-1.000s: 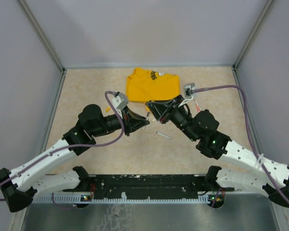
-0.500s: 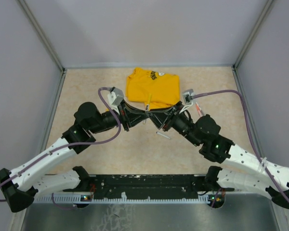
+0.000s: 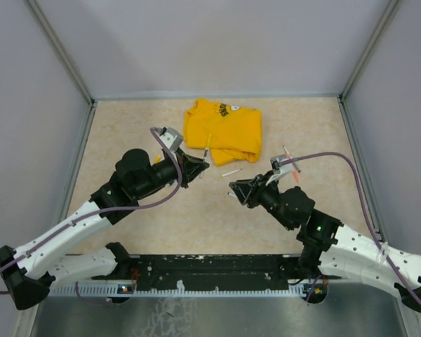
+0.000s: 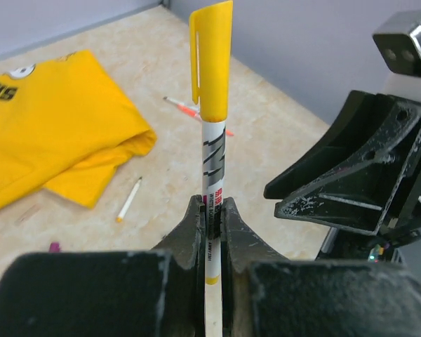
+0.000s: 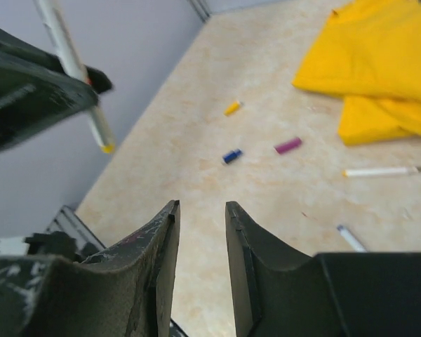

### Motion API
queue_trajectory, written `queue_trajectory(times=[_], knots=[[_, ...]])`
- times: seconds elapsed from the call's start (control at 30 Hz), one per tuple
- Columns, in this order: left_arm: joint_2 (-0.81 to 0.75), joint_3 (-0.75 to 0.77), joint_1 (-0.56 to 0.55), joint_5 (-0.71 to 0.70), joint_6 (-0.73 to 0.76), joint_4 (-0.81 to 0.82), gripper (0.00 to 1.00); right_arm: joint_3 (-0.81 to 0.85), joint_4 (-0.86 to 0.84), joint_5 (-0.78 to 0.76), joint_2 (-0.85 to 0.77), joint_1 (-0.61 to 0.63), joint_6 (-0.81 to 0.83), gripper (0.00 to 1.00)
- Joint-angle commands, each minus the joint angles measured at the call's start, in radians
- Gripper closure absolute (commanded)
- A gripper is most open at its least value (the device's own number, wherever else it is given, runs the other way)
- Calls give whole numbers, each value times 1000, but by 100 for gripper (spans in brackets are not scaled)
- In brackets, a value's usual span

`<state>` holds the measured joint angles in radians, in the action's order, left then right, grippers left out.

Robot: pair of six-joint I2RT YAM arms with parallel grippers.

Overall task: Insert the pens into the pen caps
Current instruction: Place the pen at the center of the board.

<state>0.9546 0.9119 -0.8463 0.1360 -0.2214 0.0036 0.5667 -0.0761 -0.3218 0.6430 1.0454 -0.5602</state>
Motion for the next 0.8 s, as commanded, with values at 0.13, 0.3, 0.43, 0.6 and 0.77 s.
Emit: queue_trajectory(times=[0.13, 0.3, 0.43, 0.6, 0.77], knots=[[131, -12, 2, -171, -68, -242, 100, -114, 91, -177, -34, 6, -112, 68], [223, -51, 3, -216, -177, -289, 100, -132, 88, -190, -33, 6, -129, 68], [292, -53, 8, -270, -219, -331, 100, -130, 109, -201, -34, 5, -131, 68], [393, -23, 79, -292, -239, -407, 100, -139, 145, -206, -37, 5, -149, 69], [537, 32, 205, -245, -235, -480, 100, -141, 173, -214, -43, 5, -155, 69]])
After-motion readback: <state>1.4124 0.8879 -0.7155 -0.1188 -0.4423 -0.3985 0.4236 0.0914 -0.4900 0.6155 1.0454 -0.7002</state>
